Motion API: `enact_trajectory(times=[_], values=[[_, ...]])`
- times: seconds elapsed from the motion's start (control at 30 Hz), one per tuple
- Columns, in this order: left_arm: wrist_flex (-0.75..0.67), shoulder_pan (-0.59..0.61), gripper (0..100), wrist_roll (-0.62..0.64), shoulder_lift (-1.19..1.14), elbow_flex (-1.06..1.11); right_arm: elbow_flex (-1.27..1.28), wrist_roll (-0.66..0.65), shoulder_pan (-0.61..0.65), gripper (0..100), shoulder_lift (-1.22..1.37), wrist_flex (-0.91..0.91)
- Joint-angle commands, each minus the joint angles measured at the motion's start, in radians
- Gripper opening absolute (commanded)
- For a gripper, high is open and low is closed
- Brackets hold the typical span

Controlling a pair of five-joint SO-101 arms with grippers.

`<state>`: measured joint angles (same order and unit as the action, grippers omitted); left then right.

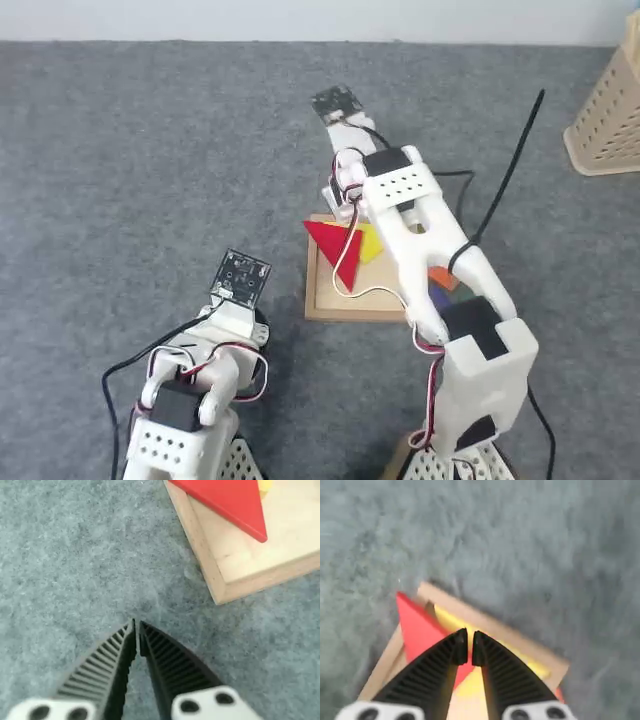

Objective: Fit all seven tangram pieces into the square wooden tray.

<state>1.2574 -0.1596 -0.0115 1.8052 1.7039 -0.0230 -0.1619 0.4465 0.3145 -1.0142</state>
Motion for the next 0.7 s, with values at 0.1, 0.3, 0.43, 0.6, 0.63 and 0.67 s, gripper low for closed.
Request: enact_trajectory(times=[0.1, 0.3, 0.43, 0.6, 0.63, 0.67], values=[[0.006, 0.000, 1, 0.006, 0.020, -0.019, -0.048, -0.031, -0.008, 2.2, 0.084, 0.094], [0.006, 0.000, 1, 0.006, 0.020, -0.019, -0.048, -0.023, -0.018, 2.2, 0.122, 0.044], [0.006, 0.000, 1, 0.006, 0.020, -0.019, -0.046, -0.018, -0.033, 0.8, 0.120, -0.005], [0.006, 0.000, 1, 0.006, 0.020, -0.019, -0.048, 0.048, -0.073, 0.8, 0.119, -0.016], [0.006, 0.000, 1, 0.006, 0.020, -0.019, -0.048, 0.051, -0.079, 0.8, 0.113, -0.012], [0.006, 0.000, 1, 0.006, 0.020, -0.019, -0.046, 0.052, -0.084, 0.8, 0.105, -0.010]])
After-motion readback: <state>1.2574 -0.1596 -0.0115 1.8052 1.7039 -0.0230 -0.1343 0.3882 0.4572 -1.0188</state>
